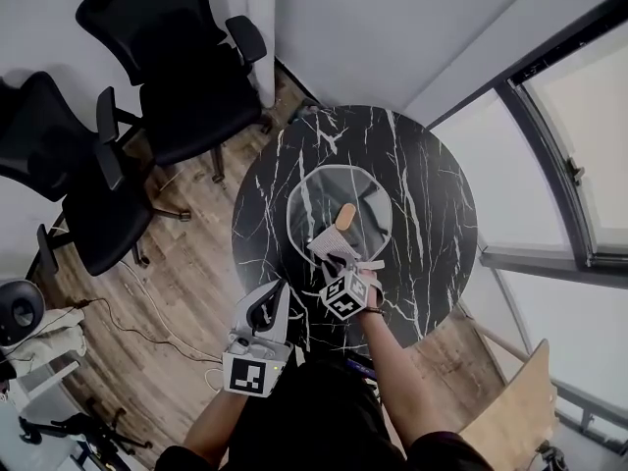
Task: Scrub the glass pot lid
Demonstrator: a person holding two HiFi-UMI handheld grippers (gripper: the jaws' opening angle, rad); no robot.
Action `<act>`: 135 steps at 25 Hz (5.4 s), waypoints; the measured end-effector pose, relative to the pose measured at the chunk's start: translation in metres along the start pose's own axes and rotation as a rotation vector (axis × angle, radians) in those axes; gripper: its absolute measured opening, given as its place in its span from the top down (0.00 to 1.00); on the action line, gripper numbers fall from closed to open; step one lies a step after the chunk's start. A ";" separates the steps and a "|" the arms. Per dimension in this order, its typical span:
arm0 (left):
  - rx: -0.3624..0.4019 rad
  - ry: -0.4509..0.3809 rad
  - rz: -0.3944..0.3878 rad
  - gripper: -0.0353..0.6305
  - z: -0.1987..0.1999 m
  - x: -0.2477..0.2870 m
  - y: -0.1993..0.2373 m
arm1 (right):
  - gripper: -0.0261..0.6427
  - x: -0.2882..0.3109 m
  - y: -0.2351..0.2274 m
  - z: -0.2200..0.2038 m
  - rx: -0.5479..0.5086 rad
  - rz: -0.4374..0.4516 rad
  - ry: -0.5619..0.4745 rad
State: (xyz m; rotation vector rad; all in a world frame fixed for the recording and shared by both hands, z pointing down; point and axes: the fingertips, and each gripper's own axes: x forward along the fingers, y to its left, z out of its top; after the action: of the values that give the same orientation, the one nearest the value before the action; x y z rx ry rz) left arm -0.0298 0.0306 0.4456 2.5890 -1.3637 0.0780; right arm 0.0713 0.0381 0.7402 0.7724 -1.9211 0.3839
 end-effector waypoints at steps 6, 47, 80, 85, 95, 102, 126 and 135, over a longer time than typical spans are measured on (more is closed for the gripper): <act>-0.007 0.004 0.016 0.94 -0.001 -0.007 0.007 | 0.86 0.010 0.020 0.013 -0.021 0.032 -0.012; -0.026 0.000 0.045 0.94 -0.004 -0.018 0.010 | 0.86 -0.035 0.121 0.023 0.086 0.534 -0.091; -0.009 0.075 -0.125 0.94 -0.001 0.112 0.061 | 0.86 -0.040 -0.184 -0.032 0.963 -0.279 -0.218; -0.013 0.081 -0.138 0.94 -0.006 0.122 0.077 | 0.86 -0.017 -0.195 -0.012 0.924 -0.225 -0.178; -0.063 0.090 -0.100 0.94 -0.018 0.116 0.104 | 0.86 0.017 -0.205 0.042 0.788 -0.079 -0.121; -0.070 0.082 -0.059 0.94 -0.022 0.102 0.113 | 0.86 0.040 -0.192 0.075 0.561 0.028 -0.037; -0.093 0.074 0.036 0.94 -0.029 0.065 0.133 | 0.85 0.063 -0.101 0.111 -0.203 0.177 0.125; -0.093 0.062 0.060 0.94 -0.032 0.055 0.135 | 0.85 0.065 -0.065 0.107 -0.463 0.152 0.141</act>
State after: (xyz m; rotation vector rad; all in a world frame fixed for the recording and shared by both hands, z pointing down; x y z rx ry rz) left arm -0.1074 -0.0806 0.5064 2.4494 -1.3893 0.1013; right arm 0.0216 -0.0936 0.7446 0.2890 -1.8414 0.0721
